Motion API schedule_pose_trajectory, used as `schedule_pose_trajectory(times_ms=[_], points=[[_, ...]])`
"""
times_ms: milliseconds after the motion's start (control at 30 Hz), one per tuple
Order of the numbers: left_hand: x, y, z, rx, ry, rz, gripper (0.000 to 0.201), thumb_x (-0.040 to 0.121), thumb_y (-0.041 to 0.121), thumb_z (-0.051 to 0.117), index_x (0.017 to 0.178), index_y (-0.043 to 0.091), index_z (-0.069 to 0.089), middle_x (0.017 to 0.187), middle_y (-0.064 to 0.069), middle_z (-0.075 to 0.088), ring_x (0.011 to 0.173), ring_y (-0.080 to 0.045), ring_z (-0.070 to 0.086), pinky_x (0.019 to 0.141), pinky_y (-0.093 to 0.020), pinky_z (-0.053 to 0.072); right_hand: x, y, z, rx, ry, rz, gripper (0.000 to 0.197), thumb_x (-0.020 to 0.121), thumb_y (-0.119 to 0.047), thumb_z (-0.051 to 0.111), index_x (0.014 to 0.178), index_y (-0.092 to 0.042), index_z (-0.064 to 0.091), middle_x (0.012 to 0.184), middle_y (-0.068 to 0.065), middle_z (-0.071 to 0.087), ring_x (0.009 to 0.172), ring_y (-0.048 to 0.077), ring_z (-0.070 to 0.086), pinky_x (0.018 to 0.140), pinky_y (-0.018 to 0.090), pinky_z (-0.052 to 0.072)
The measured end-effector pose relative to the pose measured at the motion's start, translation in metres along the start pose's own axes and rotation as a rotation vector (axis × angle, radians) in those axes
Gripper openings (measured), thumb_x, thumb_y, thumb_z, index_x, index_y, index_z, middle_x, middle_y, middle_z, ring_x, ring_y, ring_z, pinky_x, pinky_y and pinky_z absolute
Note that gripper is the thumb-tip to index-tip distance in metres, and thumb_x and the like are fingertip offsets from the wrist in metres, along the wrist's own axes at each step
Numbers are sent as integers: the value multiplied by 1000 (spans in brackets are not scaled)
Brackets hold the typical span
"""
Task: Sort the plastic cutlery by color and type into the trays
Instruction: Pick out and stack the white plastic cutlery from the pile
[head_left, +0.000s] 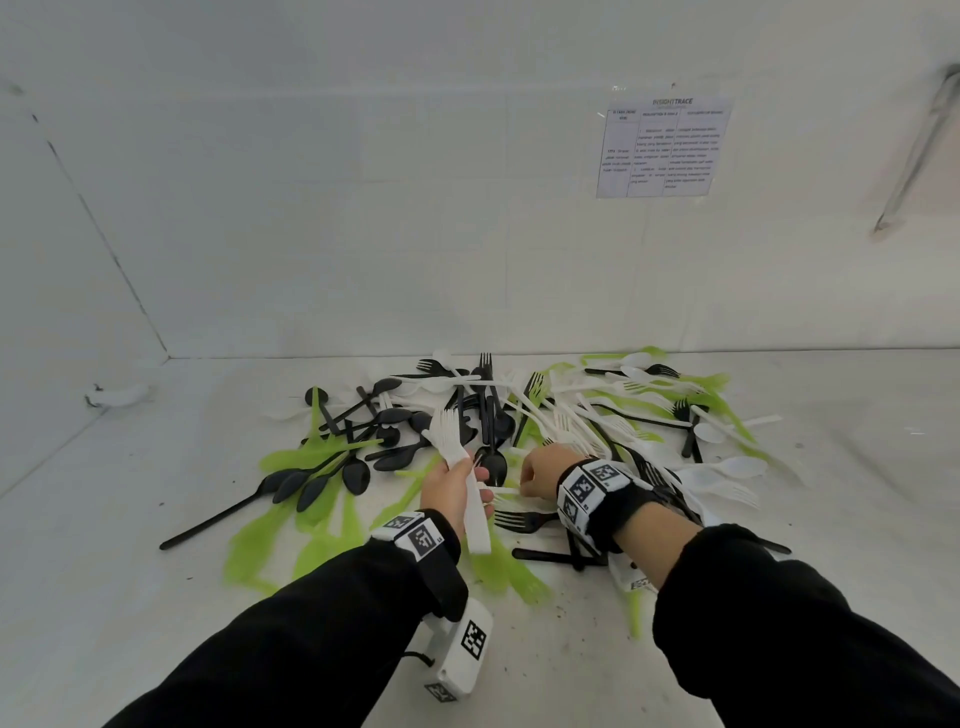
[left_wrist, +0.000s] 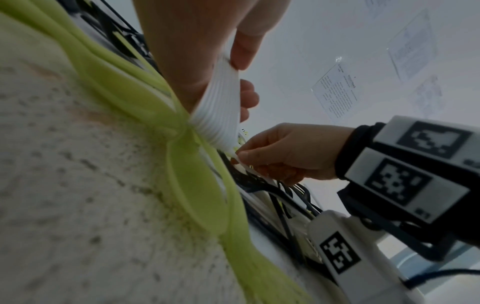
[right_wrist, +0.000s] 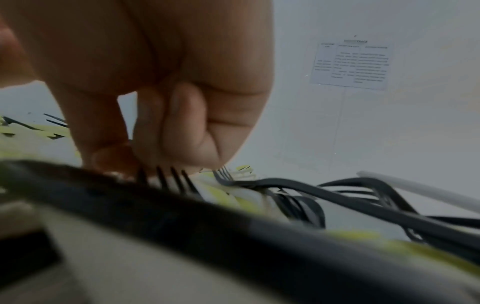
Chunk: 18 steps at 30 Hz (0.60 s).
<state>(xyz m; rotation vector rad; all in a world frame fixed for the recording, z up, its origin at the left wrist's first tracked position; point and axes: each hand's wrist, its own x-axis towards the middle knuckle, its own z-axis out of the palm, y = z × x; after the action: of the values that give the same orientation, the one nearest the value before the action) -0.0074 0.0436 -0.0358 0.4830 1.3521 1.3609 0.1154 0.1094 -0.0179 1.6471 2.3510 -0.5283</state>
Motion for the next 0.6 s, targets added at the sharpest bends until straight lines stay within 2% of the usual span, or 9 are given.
schedule_pose_trajectory(times_ms=[133,233,300,367,400,500,600], points=[[-9,-2,0,-18,6,19,20,99,10,40,80,9,48,70,-9,48,42,-16,44,47,-23,37,-2,-1,1,-5,73,25,32,98,-23,42,118,-5,58,120,13,61,111,30,58,93,36,46],[-11,-5,-1,-55,31,31,19,98,9,40,81,9,47,71,-9,48,43,-16,42,46,-23,38,-7,4,-6,97,223,-4,25,99,-20,39,115,-10,55,112,11,61,103,29,60,83,33,47],[-13,-6,-1,-73,50,35,18,98,10,40,82,9,48,71,-9,48,42,-16,42,47,-23,38,-10,8,-9,257,282,-32,18,98,-16,41,110,-13,55,101,11,61,91,28,63,73,31,48],[-14,-7,-1,-90,63,36,18,98,10,40,82,9,48,71,-9,48,40,-15,43,47,-23,37,-15,12,-11,562,304,-30,11,98,-14,42,98,-14,53,84,9,60,65,22,61,59,31,51],[-14,-8,-1,-92,67,34,17,98,11,40,82,9,48,70,-9,47,38,-14,43,47,-24,37,-18,13,-12,697,323,-25,12,98,-15,41,95,-13,52,80,8,61,56,20,58,56,31,52],[-15,-12,3,-97,64,20,16,97,13,42,83,9,48,70,-8,48,36,-13,44,44,-22,39,-26,17,-14,998,387,-16,21,94,-17,41,86,-9,58,75,8,63,53,20,55,62,36,55],[-16,-18,9,-86,50,7,14,95,16,47,87,5,48,69,-9,47,36,-14,45,39,-20,39,-36,18,-10,1047,442,-68,13,94,-19,48,87,-11,56,74,4,65,52,15,53,57,31,50]])
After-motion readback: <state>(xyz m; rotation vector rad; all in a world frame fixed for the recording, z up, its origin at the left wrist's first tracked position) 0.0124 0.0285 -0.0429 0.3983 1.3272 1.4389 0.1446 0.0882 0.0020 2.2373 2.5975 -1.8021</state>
